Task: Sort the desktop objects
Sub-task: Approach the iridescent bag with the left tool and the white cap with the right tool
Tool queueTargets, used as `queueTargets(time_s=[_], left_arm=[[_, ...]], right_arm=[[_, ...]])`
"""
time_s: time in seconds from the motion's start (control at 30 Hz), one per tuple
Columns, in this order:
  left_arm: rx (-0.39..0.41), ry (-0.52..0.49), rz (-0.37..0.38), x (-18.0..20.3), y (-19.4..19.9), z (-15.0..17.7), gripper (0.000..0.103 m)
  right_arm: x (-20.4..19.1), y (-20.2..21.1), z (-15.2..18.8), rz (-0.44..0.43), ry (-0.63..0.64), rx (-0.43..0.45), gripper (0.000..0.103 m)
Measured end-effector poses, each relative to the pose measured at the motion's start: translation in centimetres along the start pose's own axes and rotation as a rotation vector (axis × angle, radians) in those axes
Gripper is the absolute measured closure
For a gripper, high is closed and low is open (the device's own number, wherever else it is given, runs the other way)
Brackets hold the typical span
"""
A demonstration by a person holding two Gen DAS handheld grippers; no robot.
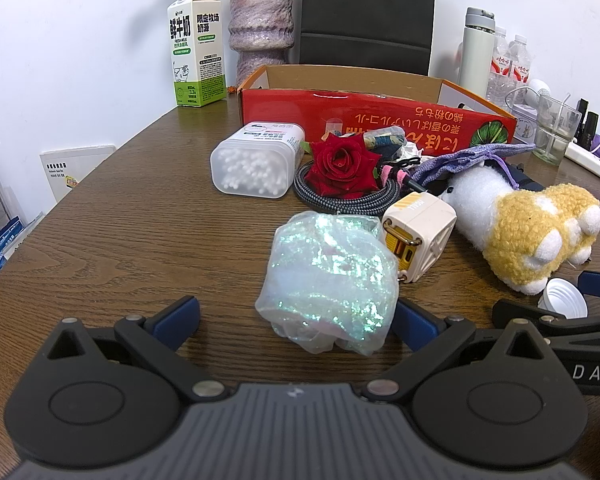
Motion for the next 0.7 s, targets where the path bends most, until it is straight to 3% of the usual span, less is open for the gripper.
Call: queueTargets(time_s=[0.7], left_arm=[[0.011, -0.008, 0.026, -0.25, 0.69, 0.29, 0.000]], right_arm=[[0.47, 0.47, 0.41, -0.003, 0.000, 0.000, 0.000]])
Point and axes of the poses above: each gripper's, at about its wrist camera, not at the fingertips, and y roughly against the way its jaws point, x to its right, z to its underside, the point moved 10 cm from there along -y, roughly the way its jaws point, and after that the axes turned 14 degrees about y, right-handed, at the moved point
